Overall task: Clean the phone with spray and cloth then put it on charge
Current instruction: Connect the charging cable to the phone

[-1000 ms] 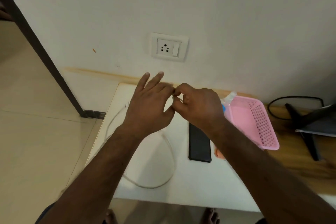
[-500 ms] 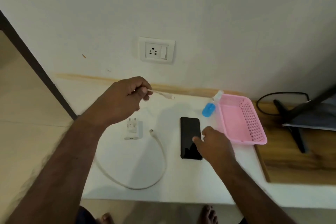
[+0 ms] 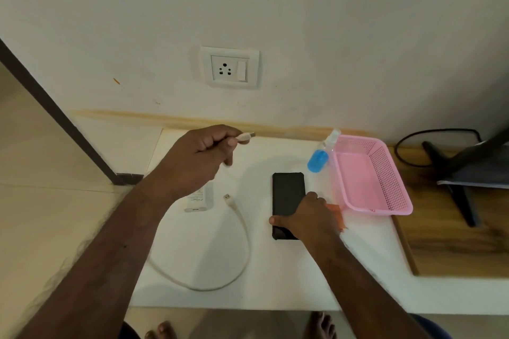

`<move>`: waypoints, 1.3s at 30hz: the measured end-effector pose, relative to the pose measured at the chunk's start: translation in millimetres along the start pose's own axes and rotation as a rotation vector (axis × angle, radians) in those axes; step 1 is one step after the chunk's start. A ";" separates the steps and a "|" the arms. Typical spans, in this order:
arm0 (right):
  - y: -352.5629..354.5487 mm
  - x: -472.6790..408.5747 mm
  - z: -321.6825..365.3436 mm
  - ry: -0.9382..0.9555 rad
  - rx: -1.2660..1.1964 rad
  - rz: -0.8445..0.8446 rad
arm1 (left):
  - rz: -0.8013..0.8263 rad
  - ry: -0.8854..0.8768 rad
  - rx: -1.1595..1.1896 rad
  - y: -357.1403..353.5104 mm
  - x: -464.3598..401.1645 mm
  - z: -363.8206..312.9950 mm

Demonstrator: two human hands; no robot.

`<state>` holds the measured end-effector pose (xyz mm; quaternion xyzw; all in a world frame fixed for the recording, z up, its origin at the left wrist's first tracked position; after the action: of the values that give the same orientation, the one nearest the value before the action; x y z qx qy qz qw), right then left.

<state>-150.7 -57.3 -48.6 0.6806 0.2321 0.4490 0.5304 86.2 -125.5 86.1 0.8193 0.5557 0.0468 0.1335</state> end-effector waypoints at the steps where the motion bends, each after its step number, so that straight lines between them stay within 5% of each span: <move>1: -0.1 -1.9 -0.5 0.011 -0.056 -0.004 | -0.018 0.031 0.034 -1.1 -0.7 2.4; 9: -1.6 -7.6 2.8 0.028 -0.584 0.095 | -0.080 0.090 -0.021 -15.2 2.6 14.9; 14: 11.8 -1.7 13.6 -0.023 -1.203 0.247 | -0.104 0.147 0.175 -23.1 0.6 31.0; 23: 50.5 8.7 49.1 0.233 -2.005 0.466 | -0.224 0.216 0.260 -22.5 1.8 43.9; 26: 56.0 6.8 48.0 0.254 -2.133 0.519 | -0.270 0.232 0.302 -17.3 3.6 42.1; 30: 60.2 7.9 48.2 0.222 -2.249 0.514 | -0.126 0.291 0.374 -38.8 3.9 35.5; 39: 54.4 13.5 53.4 0.198 -2.239 0.514 | -0.021 0.305 0.486 -61.8 6.2 29.8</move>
<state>-107.0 -91.9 5.1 -0.1823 -0.4014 0.5498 0.7095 39.7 -103.3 40.3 0.8049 0.5727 0.0336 -0.1516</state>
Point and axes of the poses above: each hand's wrist, its own x-axis away from the middle knuckle, its own y-axis out of the back of the hand, z = x × y, the point moved 7 cm from there along -x, towards the middle knuckle, and after that the axes turned 3 degrees about x, right-handed, at the moved point
